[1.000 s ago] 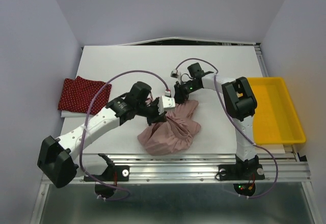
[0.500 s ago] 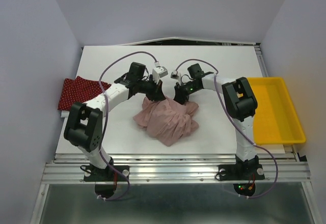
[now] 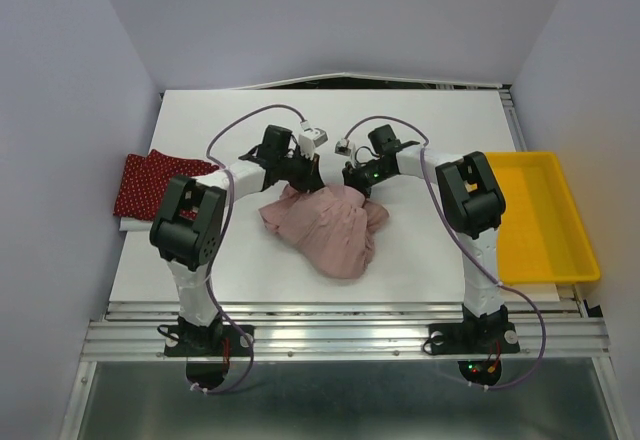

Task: Fold and stack the skirts
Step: Fold the skirt

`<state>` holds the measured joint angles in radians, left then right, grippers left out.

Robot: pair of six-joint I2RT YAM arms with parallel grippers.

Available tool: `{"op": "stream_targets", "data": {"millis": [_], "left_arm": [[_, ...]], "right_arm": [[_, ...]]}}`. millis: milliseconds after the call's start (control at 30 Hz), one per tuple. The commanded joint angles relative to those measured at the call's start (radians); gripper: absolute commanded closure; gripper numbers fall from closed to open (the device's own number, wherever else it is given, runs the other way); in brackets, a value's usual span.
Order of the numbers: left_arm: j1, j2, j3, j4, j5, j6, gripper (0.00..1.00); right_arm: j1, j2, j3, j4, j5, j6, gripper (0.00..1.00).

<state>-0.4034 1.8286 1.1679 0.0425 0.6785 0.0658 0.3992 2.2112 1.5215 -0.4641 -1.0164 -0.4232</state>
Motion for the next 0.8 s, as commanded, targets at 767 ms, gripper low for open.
{"op": "stream_targets", "data": {"millis": [767], "left_arm": [[-0.048, 0.178, 0.049, -0.027, -0.28, -0.268, 1.0]], "right_arm": [[-0.18, -0.527, -0.248, 0.576, 0.138, 1.015, 0.37]]}}
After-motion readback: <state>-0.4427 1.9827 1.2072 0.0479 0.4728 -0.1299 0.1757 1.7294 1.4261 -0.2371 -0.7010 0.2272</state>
